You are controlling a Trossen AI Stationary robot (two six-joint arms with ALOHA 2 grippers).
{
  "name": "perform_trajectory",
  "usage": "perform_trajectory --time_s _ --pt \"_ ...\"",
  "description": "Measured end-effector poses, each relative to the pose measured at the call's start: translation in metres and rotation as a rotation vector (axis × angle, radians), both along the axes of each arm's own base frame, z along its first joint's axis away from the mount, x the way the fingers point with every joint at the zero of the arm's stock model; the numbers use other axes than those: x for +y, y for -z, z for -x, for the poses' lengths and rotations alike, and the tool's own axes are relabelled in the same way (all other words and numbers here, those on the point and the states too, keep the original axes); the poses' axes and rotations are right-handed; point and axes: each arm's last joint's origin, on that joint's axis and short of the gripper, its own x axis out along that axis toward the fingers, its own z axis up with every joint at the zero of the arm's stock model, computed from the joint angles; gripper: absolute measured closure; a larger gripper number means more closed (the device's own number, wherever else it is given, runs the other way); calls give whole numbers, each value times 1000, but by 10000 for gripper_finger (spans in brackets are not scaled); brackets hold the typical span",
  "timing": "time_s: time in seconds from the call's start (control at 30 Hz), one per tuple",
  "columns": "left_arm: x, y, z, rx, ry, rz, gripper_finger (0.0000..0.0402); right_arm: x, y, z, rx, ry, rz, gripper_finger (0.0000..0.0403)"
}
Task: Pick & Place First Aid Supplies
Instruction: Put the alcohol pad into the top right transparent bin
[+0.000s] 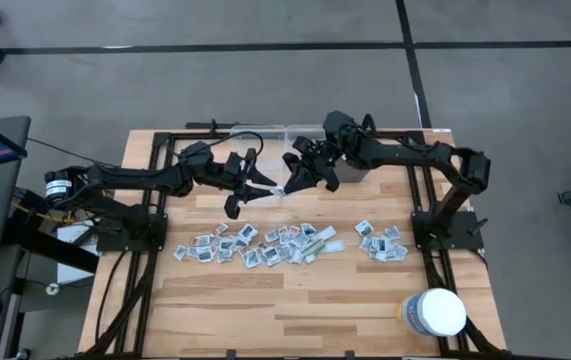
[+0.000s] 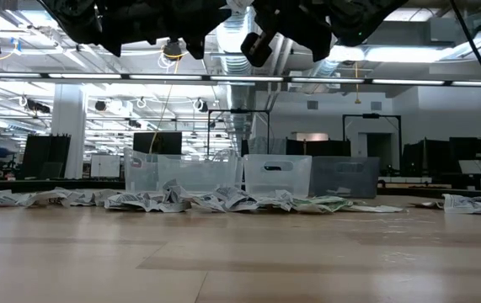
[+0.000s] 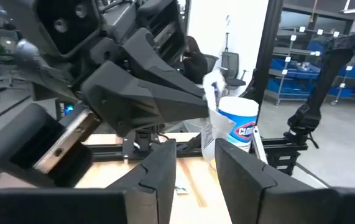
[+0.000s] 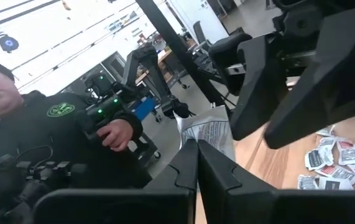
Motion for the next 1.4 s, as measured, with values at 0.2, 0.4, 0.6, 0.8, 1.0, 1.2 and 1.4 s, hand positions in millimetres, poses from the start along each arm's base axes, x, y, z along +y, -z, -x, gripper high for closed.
perform_trajectory --time_s 0.2,0.4,0.6,0.8,1.0,1.2,1.4 --pt "0 0 0 6 17 13 289 -7 0 2 -17 23 19 403" --pt "-1 0 0 10 35 12 289 -11 0 3 -33 58 37 403" --pt "-1 0 0 8 37 11 289 -10 1 2 -27 77 36 403" --pt "-1 -2 1 -22 27 -26 289 -3 1 -1 -27 81 37 403" --pt "0 -2 1 -27 14 -27 315 -4 1 -2 -25 121 37 403" --pt "0 -2 1 -26 15 -28 393 -3 1 -2 -25 135 37 402" --pt "0 -1 1 -20 23 -28 398 -4 -2 -2 -29 205 40 372"
